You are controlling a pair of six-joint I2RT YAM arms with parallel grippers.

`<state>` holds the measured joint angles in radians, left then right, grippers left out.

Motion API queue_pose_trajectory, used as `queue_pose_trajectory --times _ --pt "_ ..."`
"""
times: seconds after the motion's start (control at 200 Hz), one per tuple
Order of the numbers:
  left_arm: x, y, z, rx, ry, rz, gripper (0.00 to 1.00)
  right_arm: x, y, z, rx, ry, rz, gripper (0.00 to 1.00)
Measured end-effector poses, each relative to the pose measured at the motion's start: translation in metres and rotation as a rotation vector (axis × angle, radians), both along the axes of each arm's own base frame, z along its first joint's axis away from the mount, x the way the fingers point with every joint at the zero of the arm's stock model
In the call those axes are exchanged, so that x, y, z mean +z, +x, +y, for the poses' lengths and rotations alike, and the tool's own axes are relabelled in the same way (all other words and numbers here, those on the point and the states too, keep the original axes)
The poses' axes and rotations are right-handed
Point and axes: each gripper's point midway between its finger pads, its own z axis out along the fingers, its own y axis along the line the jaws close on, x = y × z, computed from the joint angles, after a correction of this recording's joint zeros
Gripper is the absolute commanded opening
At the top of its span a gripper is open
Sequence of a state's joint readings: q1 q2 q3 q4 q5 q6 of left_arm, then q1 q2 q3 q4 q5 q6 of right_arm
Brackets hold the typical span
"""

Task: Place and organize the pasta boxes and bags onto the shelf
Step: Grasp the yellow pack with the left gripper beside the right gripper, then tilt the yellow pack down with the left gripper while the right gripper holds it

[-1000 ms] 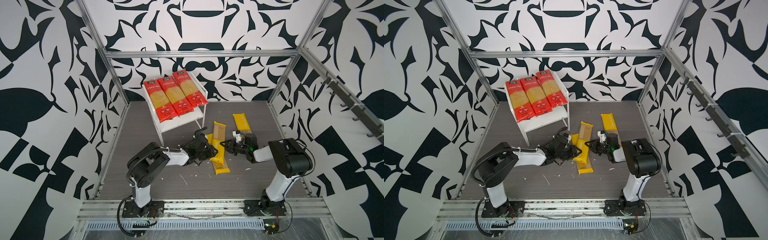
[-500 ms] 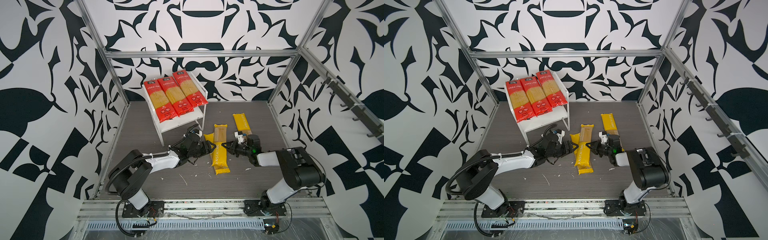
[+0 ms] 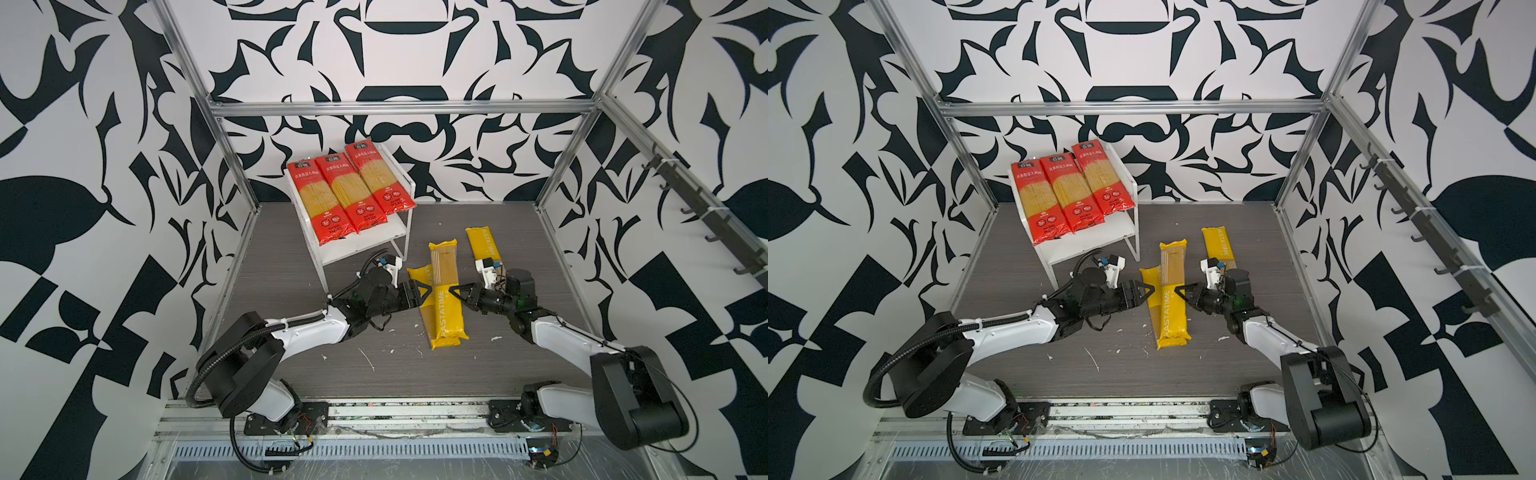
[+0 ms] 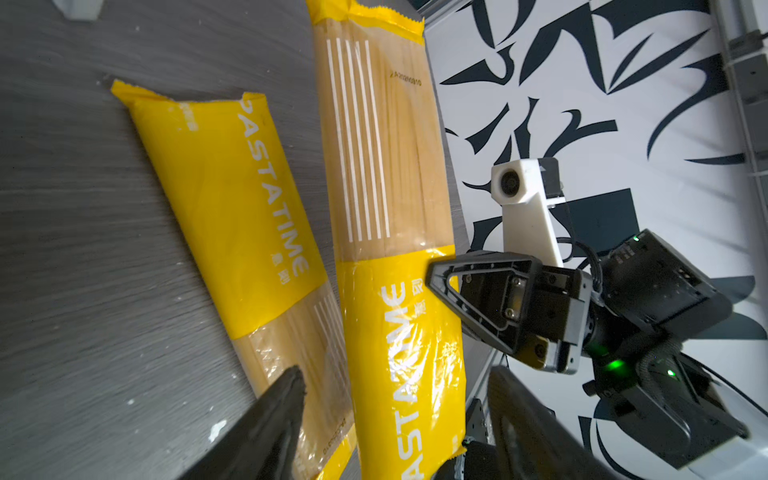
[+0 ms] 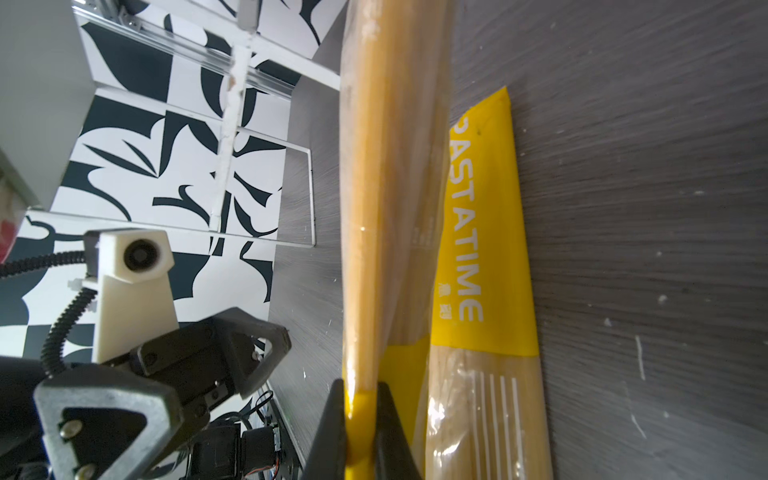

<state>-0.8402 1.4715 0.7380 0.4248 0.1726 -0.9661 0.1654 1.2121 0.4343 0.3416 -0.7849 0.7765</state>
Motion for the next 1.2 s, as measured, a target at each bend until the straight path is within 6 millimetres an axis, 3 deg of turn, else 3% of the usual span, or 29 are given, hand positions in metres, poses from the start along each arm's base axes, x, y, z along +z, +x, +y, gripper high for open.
queue_pose_trajectory --times 0.18,0.35,0.495,0.635,0.805,0.96,1.055,1.2 --pt "0.028 -0.005 -0.001 -0.032 -0.049 -0.073 0.84 0.030 -0.012 -0.002 -0.004 0.017 -0.063 0.00" --pt "0.022 -0.009 -0.019 -0.082 -0.091 -0.045 0.84 0.059 -0.009 -0.005 -0.074 0.118 -0.117 0.00" --pt "0.015 -0.017 -0.037 -0.127 -0.131 -0.005 0.83 0.067 -0.006 -0.008 -0.150 0.201 -0.091 0.00" --pt "0.024 -0.021 -0.049 -0.160 -0.186 0.001 0.78 0.078 -0.003 -0.008 -0.202 0.260 -0.077 0.00" --pt "0.042 -0.021 -0.062 -0.192 -0.257 -0.015 0.67 0.094 -0.007 0.006 -0.198 0.307 -0.105 0.00" --pt "0.047 -0.020 -0.063 -0.194 -0.285 -0.001 0.48 0.098 -0.007 0.016 -0.195 0.335 -0.122 0.00" --pt "0.046 -0.019 -0.061 -0.185 -0.290 0.010 0.37 0.095 -0.006 0.016 -0.201 0.343 -0.126 0.07" --pt "0.041 -0.018 -0.053 -0.170 -0.269 0.020 0.27 0.089 -0.005 0.019 -0.194 0.351 -0.105 0.26"
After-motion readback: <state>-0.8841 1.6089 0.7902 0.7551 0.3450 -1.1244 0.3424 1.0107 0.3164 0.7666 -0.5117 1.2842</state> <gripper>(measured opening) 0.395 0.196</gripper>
